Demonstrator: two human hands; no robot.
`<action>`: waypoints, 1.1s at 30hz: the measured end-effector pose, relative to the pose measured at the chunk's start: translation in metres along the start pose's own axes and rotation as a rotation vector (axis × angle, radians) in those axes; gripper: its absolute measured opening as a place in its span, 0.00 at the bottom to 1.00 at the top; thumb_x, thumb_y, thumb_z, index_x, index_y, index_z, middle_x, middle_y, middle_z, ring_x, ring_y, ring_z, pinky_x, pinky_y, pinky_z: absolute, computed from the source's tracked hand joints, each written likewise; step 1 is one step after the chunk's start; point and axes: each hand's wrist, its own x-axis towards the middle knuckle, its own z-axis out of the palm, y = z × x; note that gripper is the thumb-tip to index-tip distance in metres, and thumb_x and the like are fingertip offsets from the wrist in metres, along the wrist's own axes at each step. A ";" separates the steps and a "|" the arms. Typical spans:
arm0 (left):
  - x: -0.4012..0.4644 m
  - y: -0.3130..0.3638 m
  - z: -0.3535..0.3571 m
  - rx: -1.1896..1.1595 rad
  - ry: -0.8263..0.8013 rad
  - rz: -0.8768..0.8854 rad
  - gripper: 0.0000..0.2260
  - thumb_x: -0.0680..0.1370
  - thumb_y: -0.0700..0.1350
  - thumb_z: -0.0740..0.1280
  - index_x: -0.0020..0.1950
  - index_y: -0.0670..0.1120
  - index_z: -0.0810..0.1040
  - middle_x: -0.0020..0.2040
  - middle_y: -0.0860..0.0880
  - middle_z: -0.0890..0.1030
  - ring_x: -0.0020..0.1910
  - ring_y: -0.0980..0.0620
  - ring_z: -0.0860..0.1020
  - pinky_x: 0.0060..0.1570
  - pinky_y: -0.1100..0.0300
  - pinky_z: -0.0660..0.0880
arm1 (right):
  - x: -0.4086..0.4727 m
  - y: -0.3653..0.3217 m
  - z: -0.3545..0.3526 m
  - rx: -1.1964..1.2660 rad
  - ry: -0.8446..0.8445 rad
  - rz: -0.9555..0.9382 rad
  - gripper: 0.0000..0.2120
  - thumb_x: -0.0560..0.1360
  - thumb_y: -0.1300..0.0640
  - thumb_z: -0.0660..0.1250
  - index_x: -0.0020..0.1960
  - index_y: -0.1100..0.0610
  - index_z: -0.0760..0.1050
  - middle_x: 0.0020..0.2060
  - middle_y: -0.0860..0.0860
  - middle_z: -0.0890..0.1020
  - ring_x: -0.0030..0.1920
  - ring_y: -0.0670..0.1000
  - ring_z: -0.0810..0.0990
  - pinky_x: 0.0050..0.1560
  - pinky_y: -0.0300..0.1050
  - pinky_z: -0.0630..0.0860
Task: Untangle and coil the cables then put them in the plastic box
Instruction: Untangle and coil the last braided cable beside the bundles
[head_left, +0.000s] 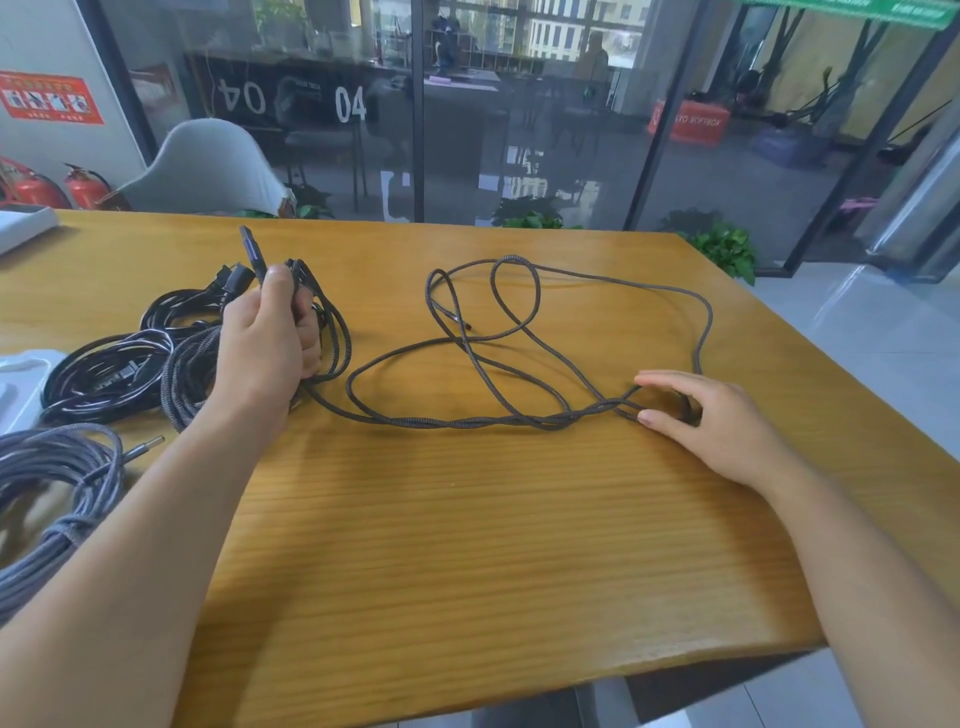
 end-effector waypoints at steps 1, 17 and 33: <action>0.000 0.000 0.000 -0.001 -0.001 -0.002 0.17 0.87 0.51 0.52 0.39 0.50 0.66 0.29 0.51 0.60 0.28 0.50 0.55 0.30 0.52 0.52 | -0.001 0.000 0.001 -0.007 0.009 -0.009 0.16 0.79 0.49 0.72 0.67 0.43 0.80 0.65 0.37 0.80 0.67 0.38 0.75 0.65 0.36 0.66; 0.000 -0.001 0.002 -0.028 -0.008 -0.020 0.17 0.87 0.50 0.53 0.38 0.49 0.66 0.29 0.50 0.60 0.29 0.50 0.54 0.31 0.51 0.51 | -0.006 -0.030 0.001 0.076 0.112 -0.064 0.22 0.75 0.40 0.71 0.67 0.43 0.78 0.64 0.36 0.77 0.67 0.39 0.73 0.66 0.38 0.66; -0.003 0.006 0.007 -0.361 -0.114 -0.159 0.18 0.87 0.52 0.54 0.38 0.49 0.68 0.29 0.53 0.57 0.26 0.53 0.53 0.25 0.61 0.55 | 0.015 -0.187 0.110 0.108 0.009 -0.452 0.07 0.80 0.53 0.72 0.57 0.53 0.82 0.46 0.41 0.80 0.44 0.41 0.76 0.48 0.41 0.75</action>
